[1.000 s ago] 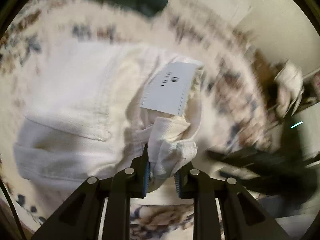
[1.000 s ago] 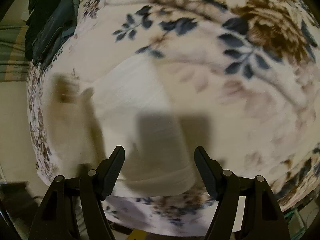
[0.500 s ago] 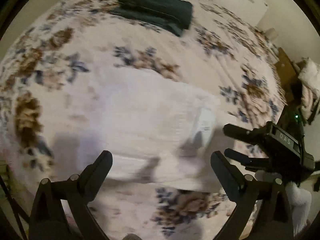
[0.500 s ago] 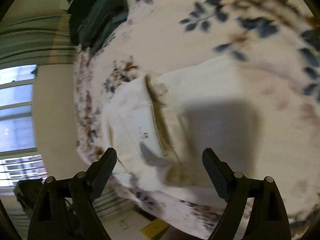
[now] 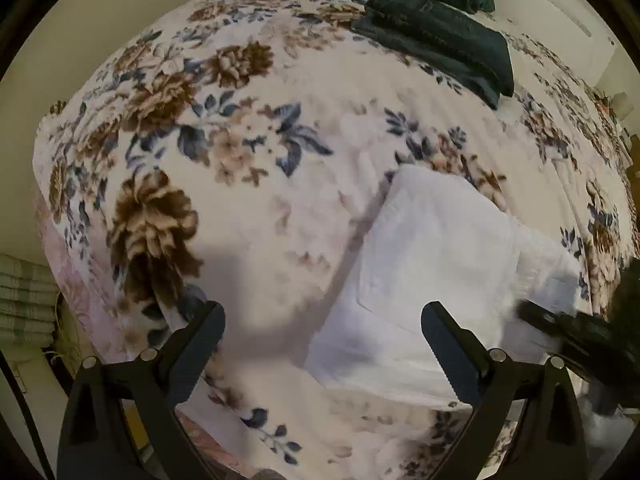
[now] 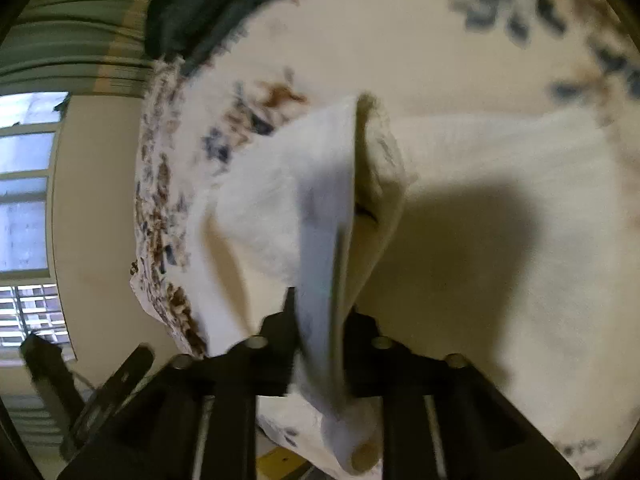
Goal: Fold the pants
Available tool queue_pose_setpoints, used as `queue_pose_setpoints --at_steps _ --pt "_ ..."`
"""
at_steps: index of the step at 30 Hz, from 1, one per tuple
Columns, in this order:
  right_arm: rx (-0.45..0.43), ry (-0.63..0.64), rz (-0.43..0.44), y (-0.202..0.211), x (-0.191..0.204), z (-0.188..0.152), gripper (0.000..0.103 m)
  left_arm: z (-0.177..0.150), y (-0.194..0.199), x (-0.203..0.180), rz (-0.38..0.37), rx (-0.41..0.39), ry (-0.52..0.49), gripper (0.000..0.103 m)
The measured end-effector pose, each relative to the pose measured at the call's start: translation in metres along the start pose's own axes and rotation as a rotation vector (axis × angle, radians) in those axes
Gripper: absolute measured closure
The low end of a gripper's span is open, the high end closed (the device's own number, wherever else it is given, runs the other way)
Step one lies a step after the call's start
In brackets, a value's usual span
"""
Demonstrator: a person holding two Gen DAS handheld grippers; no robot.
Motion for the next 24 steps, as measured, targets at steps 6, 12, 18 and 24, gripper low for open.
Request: queue_pose_setpoints --at_steps 6,12,18,24 --pt "-0.164 -0.076 -0.066 0.105 -0.043 -0.016 0.089 0.018 0.009 -0.015 -0.070 -0.020 -0.026 0.003" --pt "-0.169 -0.274 -0.146 0.127 -0.137 -0.020 0.089 0.038 -0.016 -0.060 -0.160 0.015 -0.072 0.003" --pt "-0.156 -0.359 -0.099 0.117 -0.171 -0.011 0.055 0.064 -0.075 -0.114 -0.252 0.106 -0.129 0.003" --pt "-0.223 -0.434 -0.032 0.122 -0.186 0.008 0.025 0.079 -0.130 -0.152 -0.335 0.220 -0.216 0.004"
Point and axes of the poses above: each gripper's, at about its wrist camera, not at the fingertips, and y roughly against the way its jaws point, x to its left, z to its top, the point moved 4 cm from there along -y, roughly the way its jaws point, and after that the axes turned 5 degrees about -y, right-handed, at the moved point
